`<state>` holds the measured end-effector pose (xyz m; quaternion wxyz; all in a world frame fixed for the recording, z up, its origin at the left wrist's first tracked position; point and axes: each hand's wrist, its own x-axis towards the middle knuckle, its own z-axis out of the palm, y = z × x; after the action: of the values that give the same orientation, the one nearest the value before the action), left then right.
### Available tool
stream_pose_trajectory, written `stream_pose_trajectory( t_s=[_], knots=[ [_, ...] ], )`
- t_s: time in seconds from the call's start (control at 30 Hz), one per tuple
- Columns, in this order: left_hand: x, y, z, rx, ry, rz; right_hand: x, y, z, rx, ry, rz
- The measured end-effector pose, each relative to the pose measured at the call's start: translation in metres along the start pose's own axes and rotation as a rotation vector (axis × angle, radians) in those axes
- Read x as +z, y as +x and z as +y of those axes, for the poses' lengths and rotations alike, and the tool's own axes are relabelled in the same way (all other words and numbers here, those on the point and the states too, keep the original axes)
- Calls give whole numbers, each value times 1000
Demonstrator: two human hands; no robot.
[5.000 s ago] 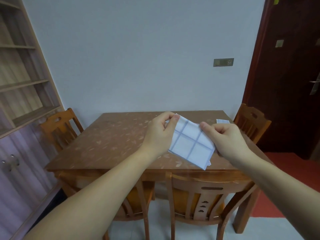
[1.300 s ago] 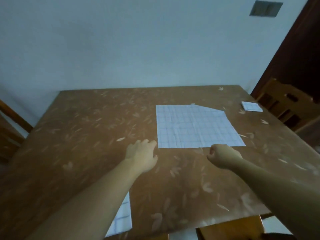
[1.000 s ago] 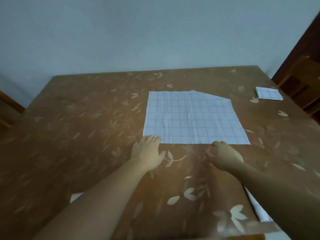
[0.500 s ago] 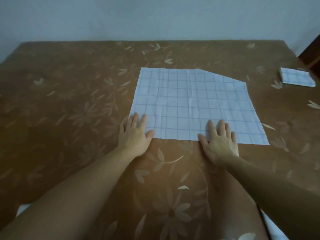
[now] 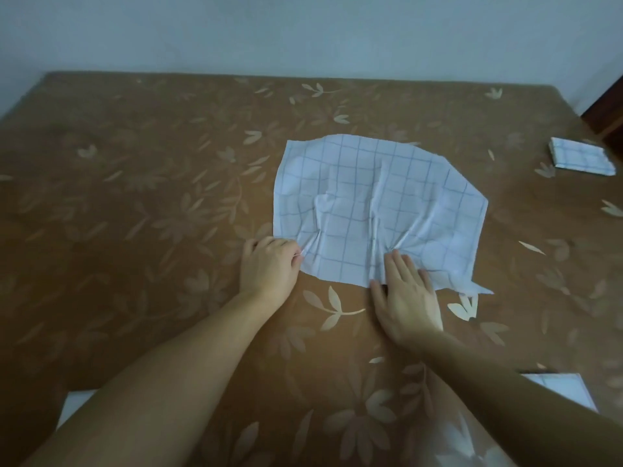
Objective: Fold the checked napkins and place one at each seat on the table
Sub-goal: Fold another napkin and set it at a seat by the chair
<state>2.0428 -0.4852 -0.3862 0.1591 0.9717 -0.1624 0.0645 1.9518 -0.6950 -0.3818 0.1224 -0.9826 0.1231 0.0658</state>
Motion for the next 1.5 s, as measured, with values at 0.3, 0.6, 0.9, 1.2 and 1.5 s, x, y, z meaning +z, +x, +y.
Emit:
stream_pose_trajectory(
  t_s=[0.3,0.6,0.9,1.2,1.5],
  knots=[
    [-74,-57,-75,4,65,-146,-13,-57,-80,-64,118,-42],
    [-191,-138,-174,-11,11,-223,-33,-147,-211,14,206,45],
    [-282,-226,-254,-120,23,-191,-50,-214,-324,-86,268,36],
    [-335,-318,-269,-24,-166,-417,-100,-279,-390,-187,602,219],
    [-378,-384,-250,-28,-222,-437,-137,-359,-444,-323,977,156]
  ],
)
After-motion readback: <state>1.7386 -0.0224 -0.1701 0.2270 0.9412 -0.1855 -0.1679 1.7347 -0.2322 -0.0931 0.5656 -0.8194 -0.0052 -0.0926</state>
